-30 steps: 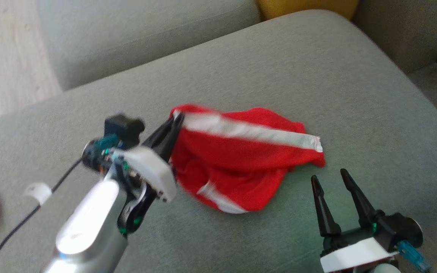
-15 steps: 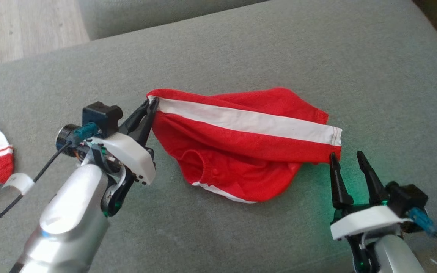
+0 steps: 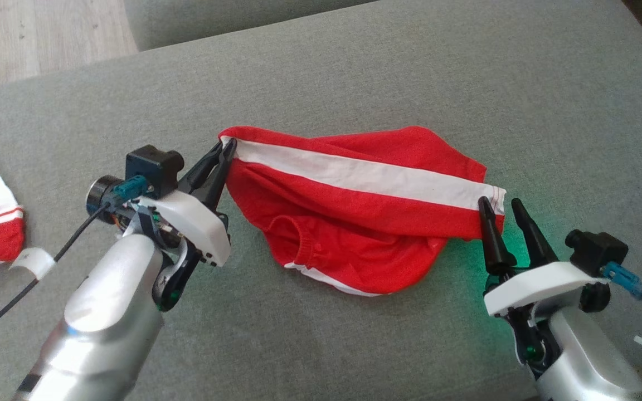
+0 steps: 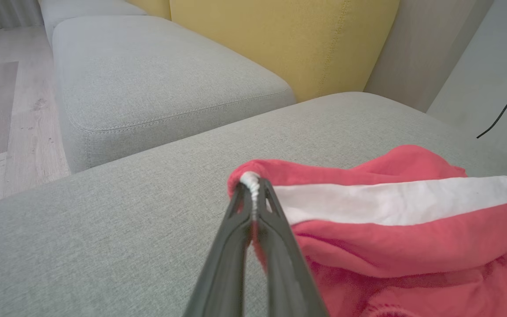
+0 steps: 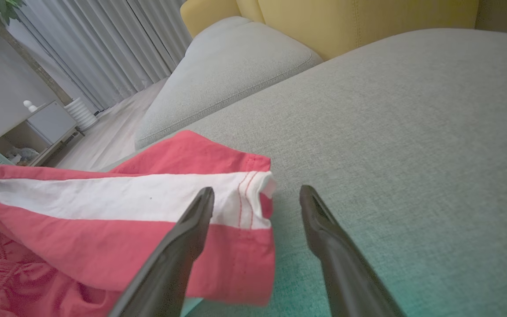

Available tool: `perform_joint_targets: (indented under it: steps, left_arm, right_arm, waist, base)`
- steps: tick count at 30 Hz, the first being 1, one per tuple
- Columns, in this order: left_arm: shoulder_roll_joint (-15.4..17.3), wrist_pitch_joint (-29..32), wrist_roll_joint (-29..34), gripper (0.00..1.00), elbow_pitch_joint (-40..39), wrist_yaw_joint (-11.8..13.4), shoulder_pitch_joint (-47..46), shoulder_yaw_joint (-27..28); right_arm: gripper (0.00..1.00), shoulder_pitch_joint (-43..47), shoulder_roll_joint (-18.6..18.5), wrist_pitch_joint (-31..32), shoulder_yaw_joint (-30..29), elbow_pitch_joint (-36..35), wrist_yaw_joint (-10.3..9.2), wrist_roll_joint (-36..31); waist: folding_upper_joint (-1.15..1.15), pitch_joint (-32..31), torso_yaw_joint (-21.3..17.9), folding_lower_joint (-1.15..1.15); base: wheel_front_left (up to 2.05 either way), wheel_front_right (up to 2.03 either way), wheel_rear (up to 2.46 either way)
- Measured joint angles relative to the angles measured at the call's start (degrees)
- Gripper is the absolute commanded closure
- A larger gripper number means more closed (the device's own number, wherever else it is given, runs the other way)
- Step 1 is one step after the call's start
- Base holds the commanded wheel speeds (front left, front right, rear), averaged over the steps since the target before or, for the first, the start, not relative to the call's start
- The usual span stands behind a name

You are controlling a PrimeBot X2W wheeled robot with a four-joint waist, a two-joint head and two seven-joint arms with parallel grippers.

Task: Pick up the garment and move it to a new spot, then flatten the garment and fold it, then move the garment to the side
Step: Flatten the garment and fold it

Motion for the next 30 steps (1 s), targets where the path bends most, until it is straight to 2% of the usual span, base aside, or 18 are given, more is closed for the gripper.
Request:
perform_joint_targets:
  steps: [3, 4, 5, 8, 9, 15, 21, 26, 30]
  left_arm:
    - [-0.1, -0.2, -0.2, 1.00, 0.5, 0.0, -0.2, -0.4]
    - [-0.1, -0.3, -0.2, 1.00, 0.7, 0.0, -0.4, -0.5]
    - [-0.1, -0.5, -0.2, 1.00, 0.8, 0.0, -0.6, -0.7]
    - [0.0, -0.5, -0.7, 1.00, 0.9, 0.0, -0.8, -1.5]
    - [0.0, -0.5, -0.8, 1.00, 0.9, 0.0, -0.9, -1.7]
    - [0.0, -1.4, -1.1, 1.00, 1.2, -0.1, -1.1, -2.0]
    - [0.0, -2.1, -0.2, 1.00, 0.2, 0.0, -5.0, -2.4]
    - [-1.6, -2.0, 2.8, 1.00, -1.1, 0.0, -16.7, -3.7]
    - [-4.1, -2.3, 6.1, 1.00, 0.5, -0.1, -31.0, -5.5]
  right_arm:
    - [0.21, -1.1, -0.9, 0.0, 1.9, 1.1, 0.00, 2.6]
    - [0.32, -1.7, -1.2, 0.0, 2.4, 1.4, 0.00, 3.1]
    - [0.51, -2.2, -1.4, 0.0, 2.7, 1.5, 0.00, 3.6]
    - [0.94, -3.5, -1.8, 0.0, 4.7, 2.5, 0.00, 5.8]
    - [1.00, -3.8, -2.0, 0.0, 5.6, 2.9, 0.00, 6.6]
    - [1.00, -4.6, -3.8, 0.0, 6.9, 2.7, 0.00, 7.6]
    - [1.00, -7.9, -5.0, 0.0, -2.5, -8.2, 0.00, 1.5]
    - [1.00, -16.2, -6.8, 0.0, -7.2, -13.8, 0.00, -2.6]
    - [1.00, -30.0, -9.6, 0.0, -8.3, -13.8, 0.00, -5.1]
  waist:
    - [0.00, 0.0, 0.1, 0.00]
    - [0.00, 0.1, 0.2, 0.00]
    - [0.00, 0.1, 0.2, 0.00]
    - [0.00, 0.1, 0.3, 0.00]
    - [0.00, 0.2, 0.4, 0.00]
    - [0.00, 0.0, 0.5, 0.00]
    - [0.00, 0.2, 0.6, 0.00]
    - [0.00, 2.3, 1.0, 0.00]
    - [0.00, 5.6, 1.3, 0.01]
  base:
    - [0.00, 0.00, 0.00]
    - [0.00, 0.00, 0.00]
    - [0.00, 0.00, 0.00]
    - [0.00, 0.00, 0.00]
    - [0.00, 0.00, 0.00]
    - [0.00, 0.00, 0.00]
    - [0.00, 0.00, 0.00]
    - [0.00, 0.00, 0.00]
    - [0.00, 0.00, 0.00]
